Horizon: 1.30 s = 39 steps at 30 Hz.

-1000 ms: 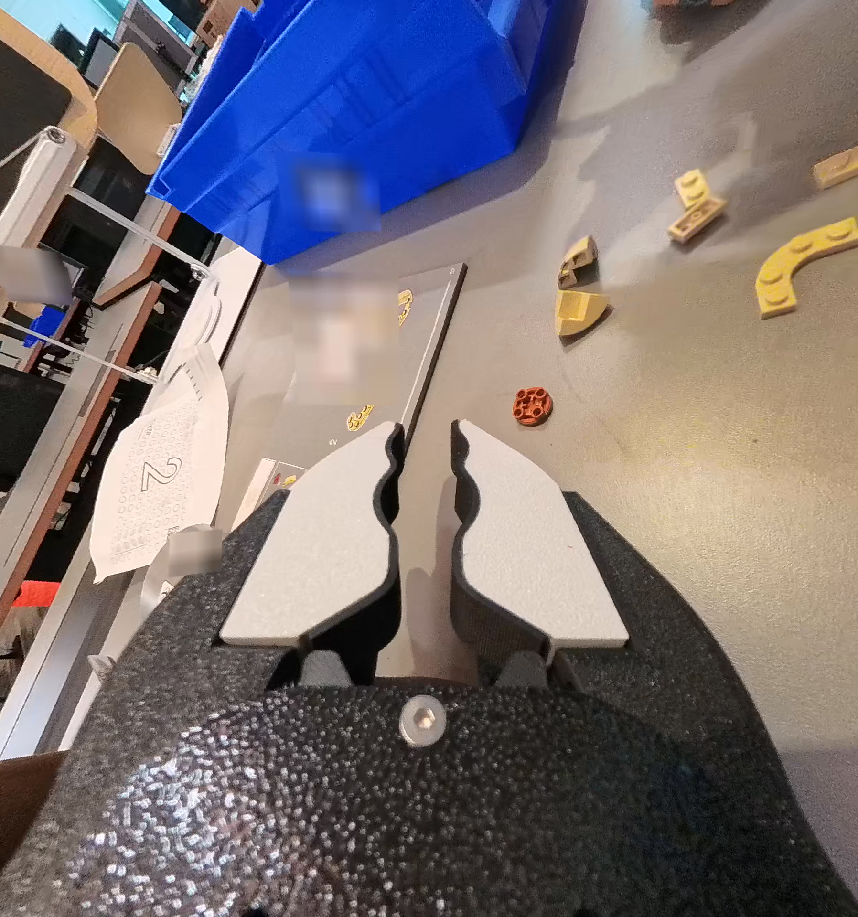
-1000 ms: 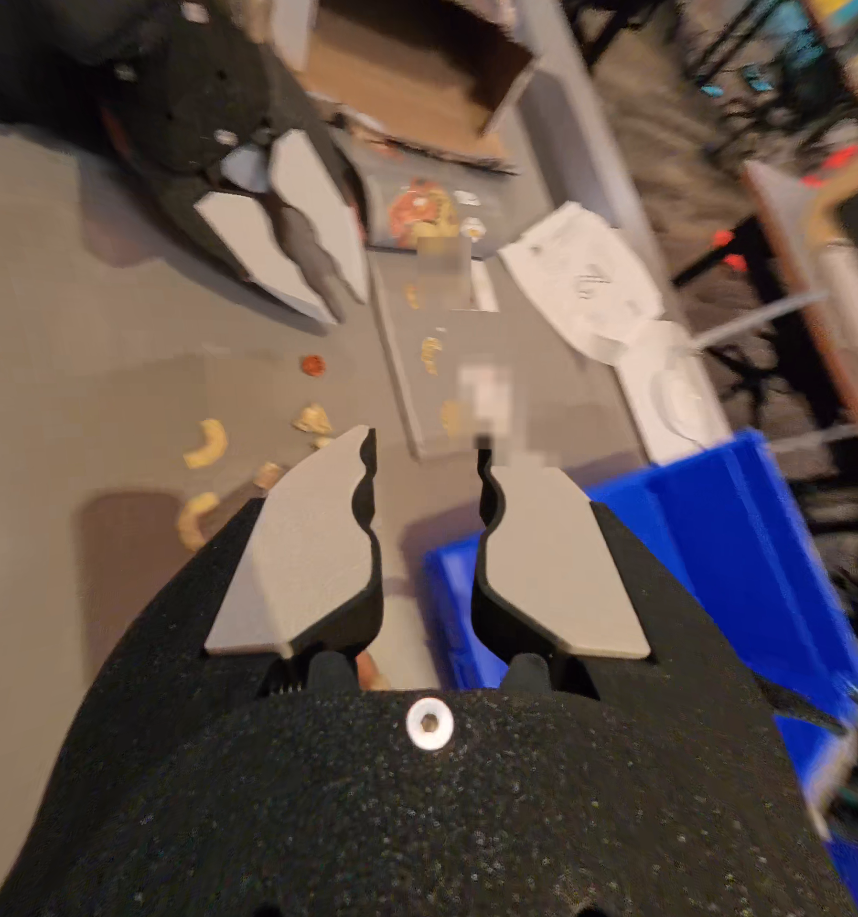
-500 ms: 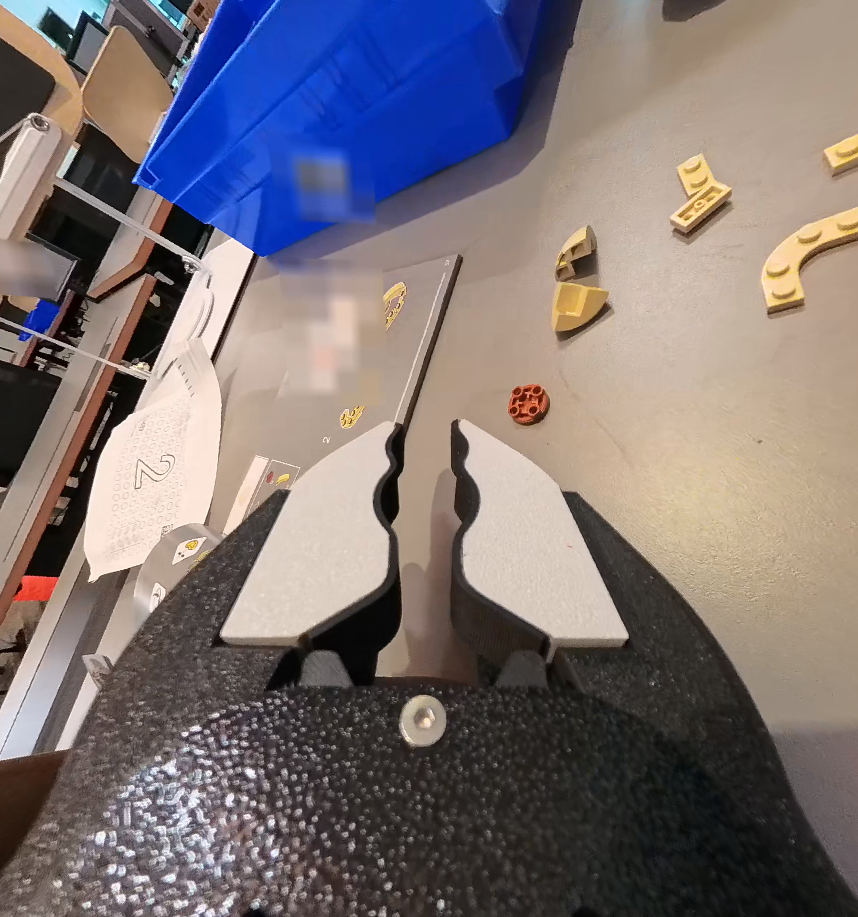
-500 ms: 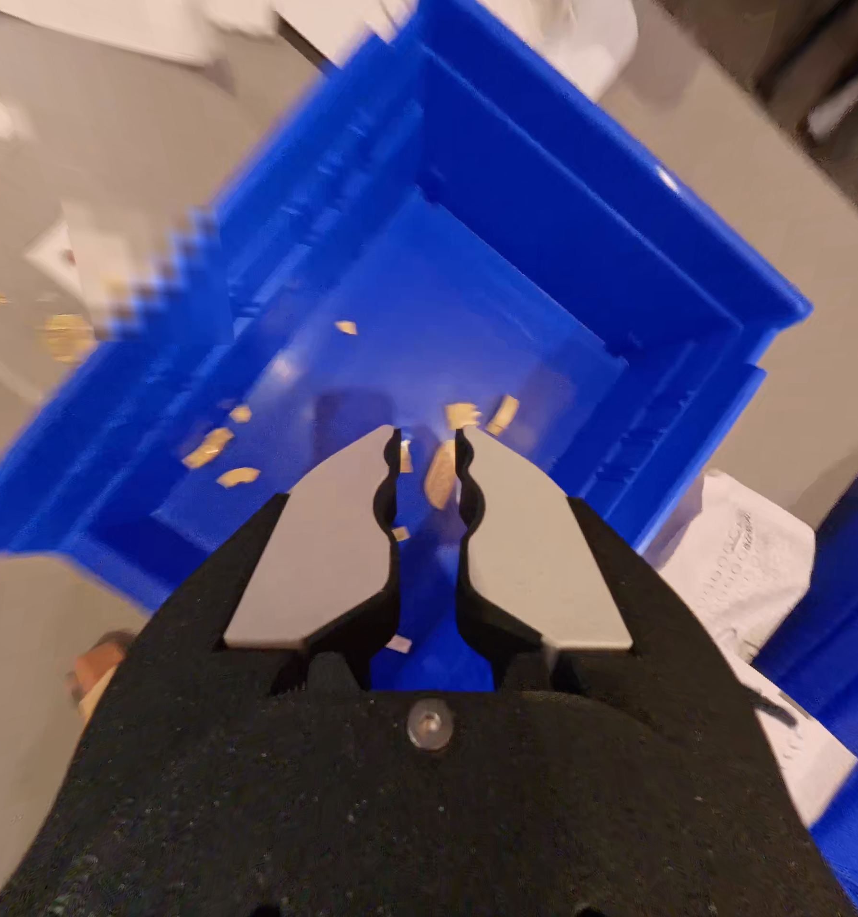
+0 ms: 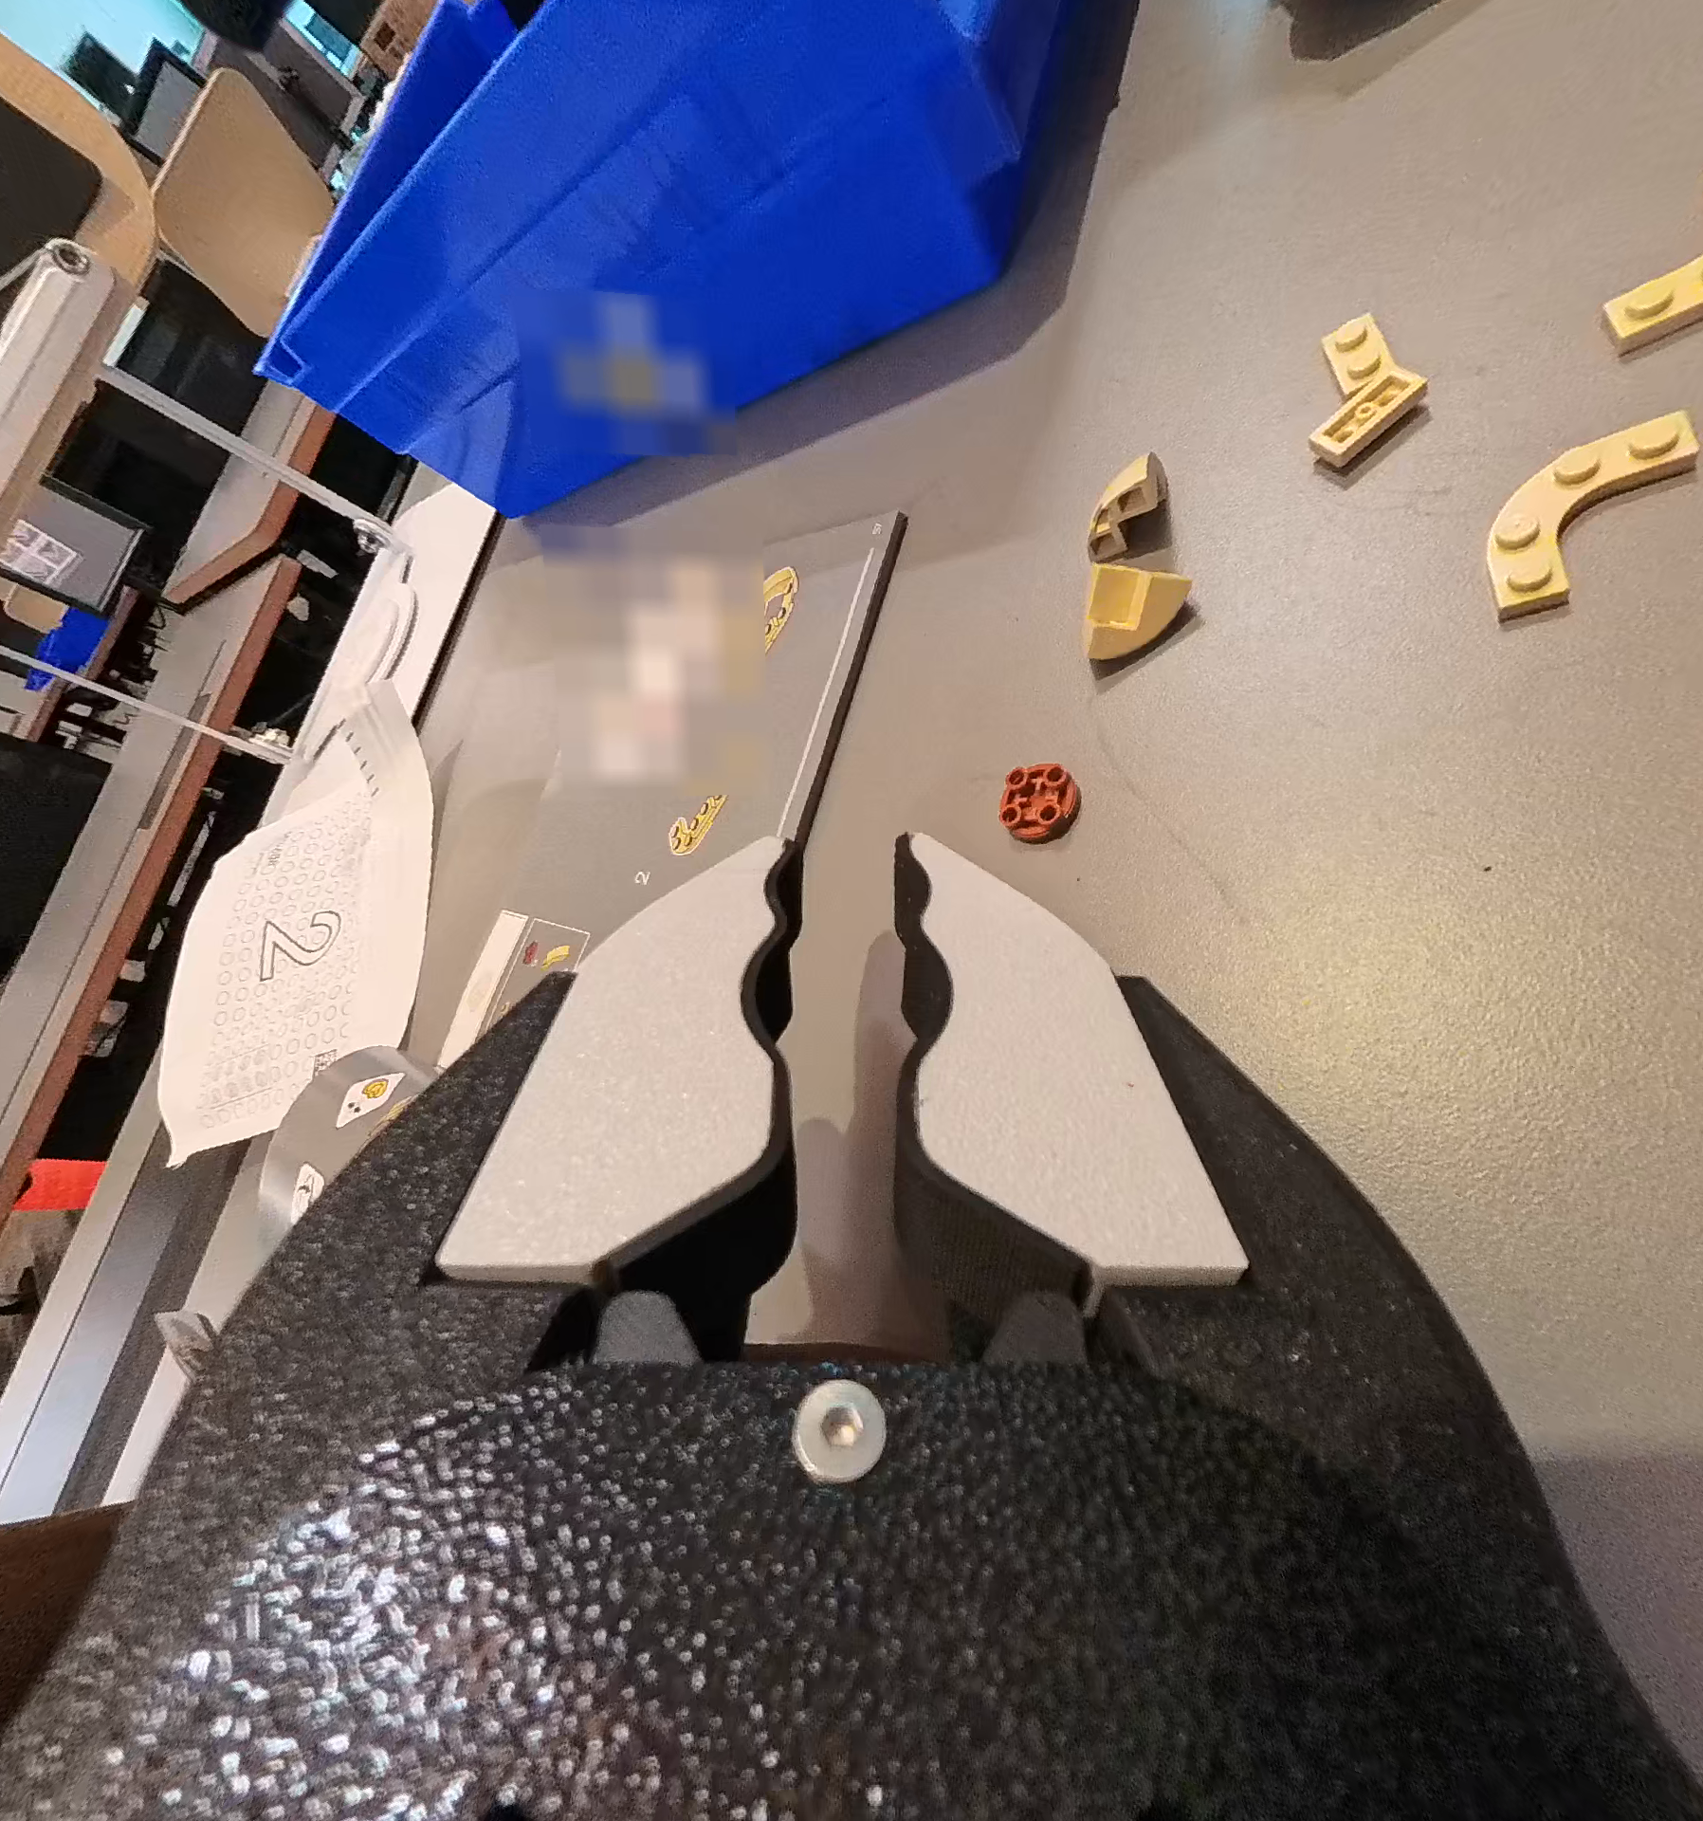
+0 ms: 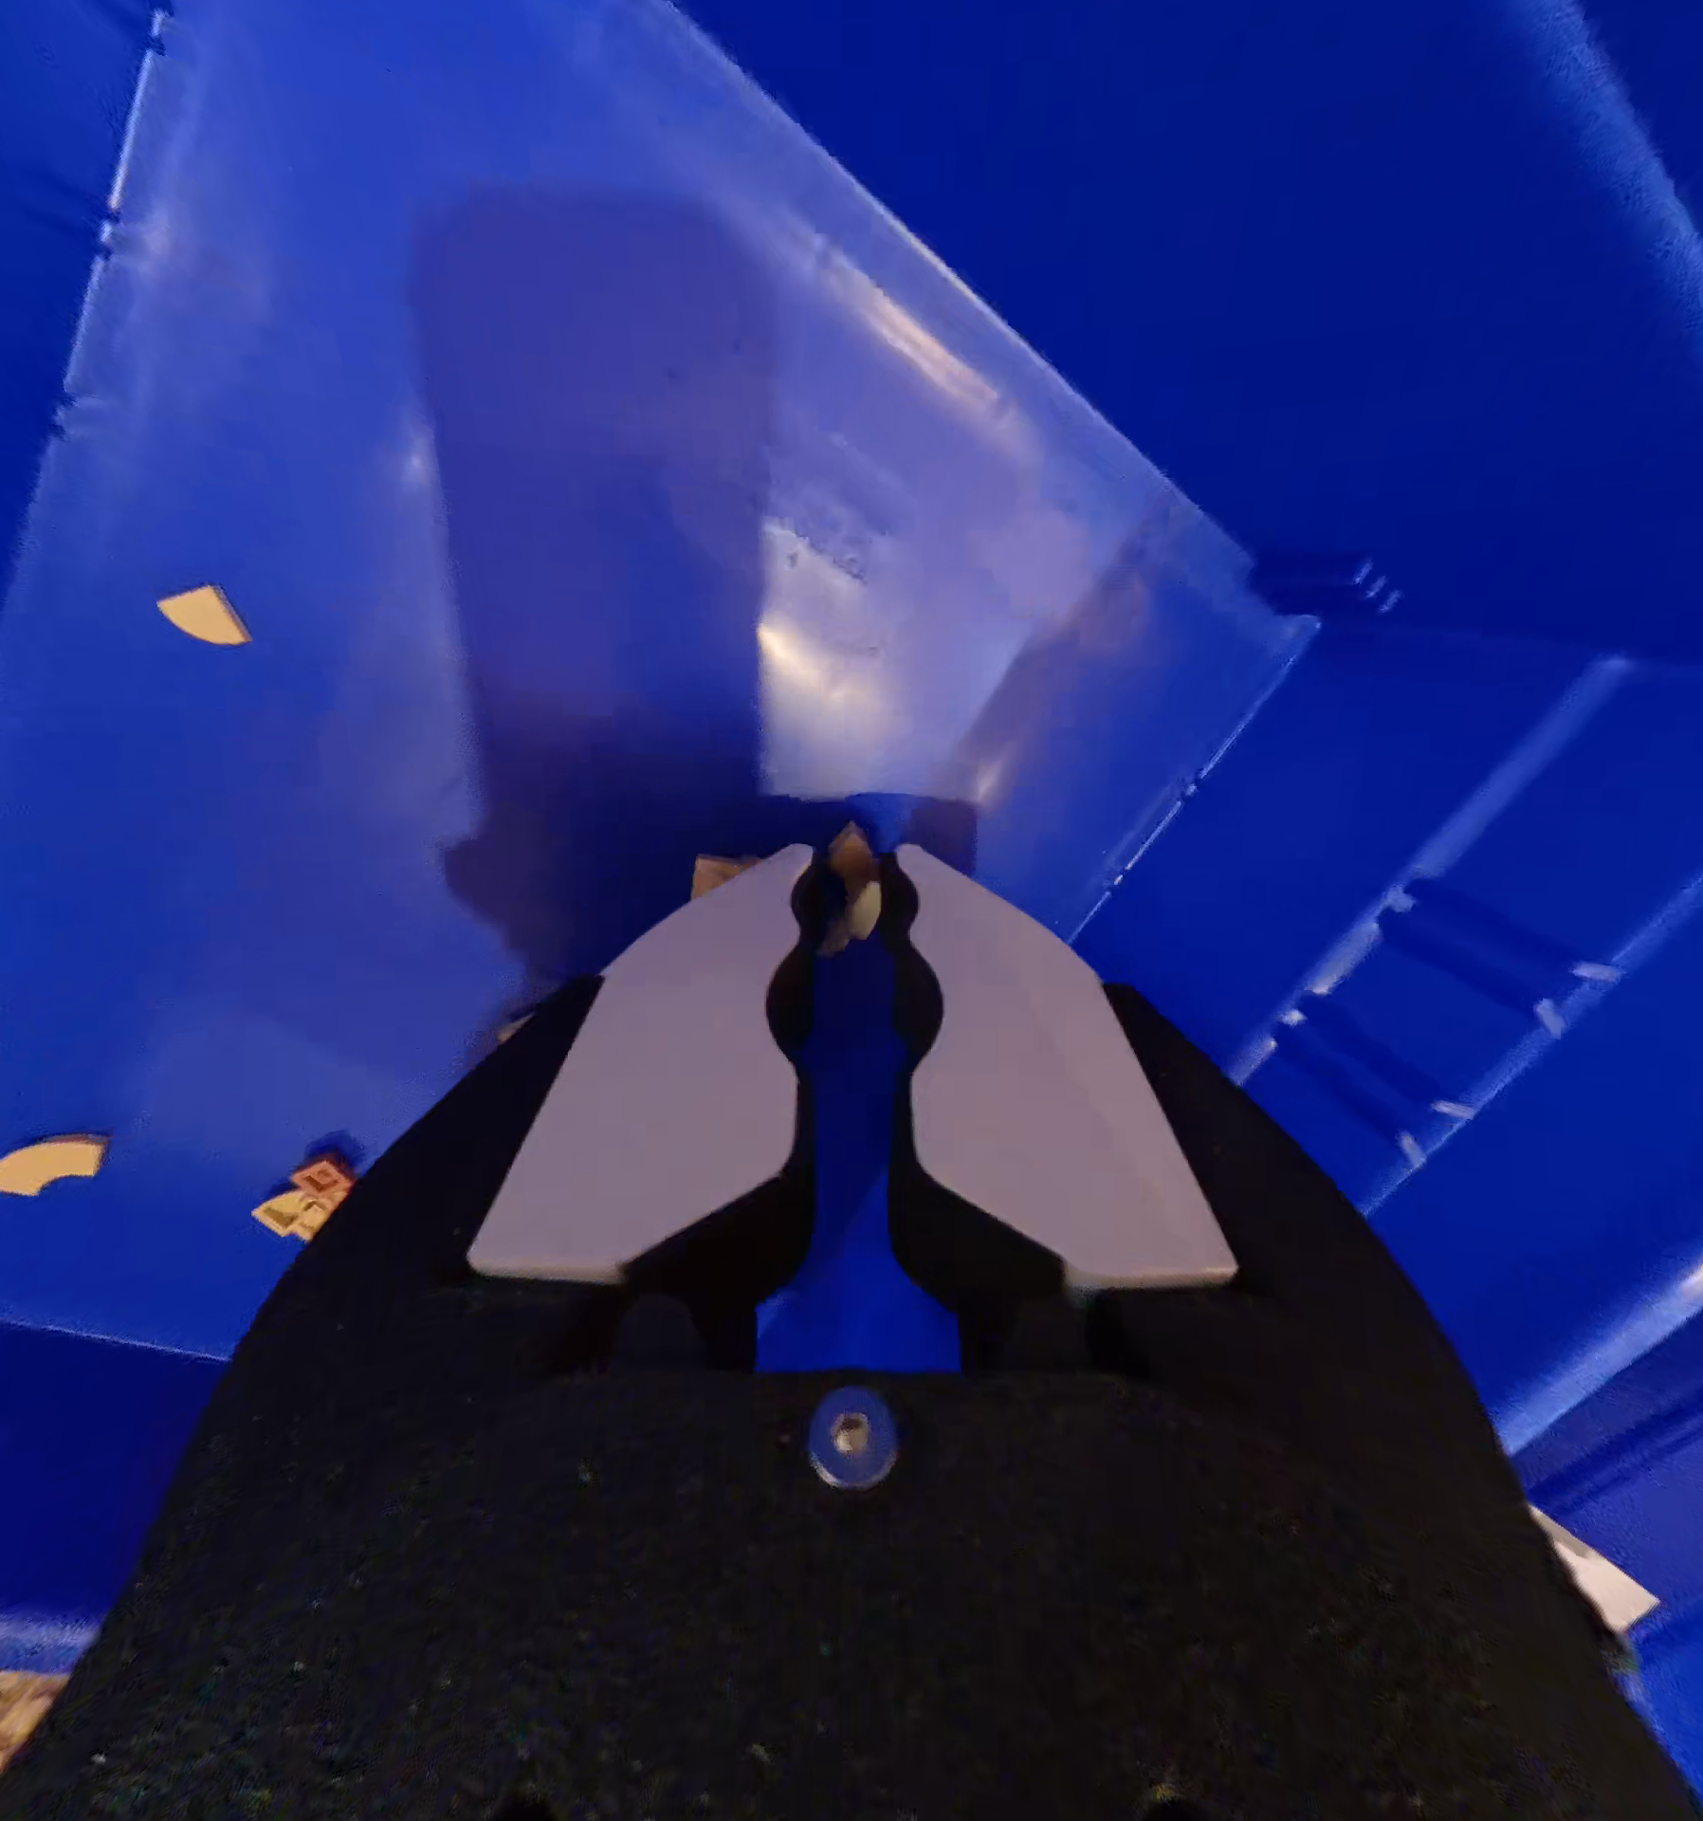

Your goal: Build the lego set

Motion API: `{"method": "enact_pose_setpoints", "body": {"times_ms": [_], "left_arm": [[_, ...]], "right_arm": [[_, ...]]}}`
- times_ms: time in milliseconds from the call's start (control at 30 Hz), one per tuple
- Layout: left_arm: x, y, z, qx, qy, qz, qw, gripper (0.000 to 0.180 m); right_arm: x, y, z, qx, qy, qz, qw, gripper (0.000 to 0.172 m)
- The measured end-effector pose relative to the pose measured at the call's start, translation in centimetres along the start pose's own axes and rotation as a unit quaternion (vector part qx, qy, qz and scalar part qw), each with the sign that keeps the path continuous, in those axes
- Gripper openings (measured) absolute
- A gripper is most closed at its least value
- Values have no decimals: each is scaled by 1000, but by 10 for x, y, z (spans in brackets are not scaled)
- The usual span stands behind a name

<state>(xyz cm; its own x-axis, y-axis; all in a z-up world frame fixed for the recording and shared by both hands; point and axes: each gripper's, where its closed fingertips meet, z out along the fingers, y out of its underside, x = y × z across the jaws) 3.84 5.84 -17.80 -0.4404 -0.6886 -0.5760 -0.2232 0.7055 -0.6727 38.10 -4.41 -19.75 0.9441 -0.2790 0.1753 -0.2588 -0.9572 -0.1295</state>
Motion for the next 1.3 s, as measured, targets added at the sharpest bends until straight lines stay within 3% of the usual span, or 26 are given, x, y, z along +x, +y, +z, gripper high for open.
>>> {"method": "enact_pose_setpoints", "body": {"times_ms": [100,200,267,367,567,633,733,900,1133,1300], "left_arm": [[-1,0,0,1,-1,-3,1000,17],[-2,0,0,0,-3,-4,1000,17],[-1,1,0,-2,-3,-3,1000,17],[-1,1,1,-5,-3,0,1000,17],[-1,1,2,-7,-6,3,1000,17],[-1,1,2,-7,-7,2,1000,17],[-1,1,2,-9,-8,5,1000,17],[-1,1,1,-7,-9,3,1000,17],[-10,-1,-4,-1,-24,-2,1000,17],[-17,0,-7,-1,-34,-3,999,17]], "right_arm": [[-9,1,-9,19,-8,-20,1000,10],[-31,-2,-42,104,-29,-44,993,10],[-66,0,-78,187,-83,-76,976,10],[-138,20,-136,300,-177,-155,924,10],[-211,73,-170,354,-174,-229,890,10],[-237,84,-169,356,-192,-255,878,10],[-265,86,-151,334,-153,-293,883,10],[-305,68,-132,317,-129,-325,881,10],[-368,45,-112,300,-157,-377,862,10],[-381,43,-101,275,-208,-370,863,10]]}}
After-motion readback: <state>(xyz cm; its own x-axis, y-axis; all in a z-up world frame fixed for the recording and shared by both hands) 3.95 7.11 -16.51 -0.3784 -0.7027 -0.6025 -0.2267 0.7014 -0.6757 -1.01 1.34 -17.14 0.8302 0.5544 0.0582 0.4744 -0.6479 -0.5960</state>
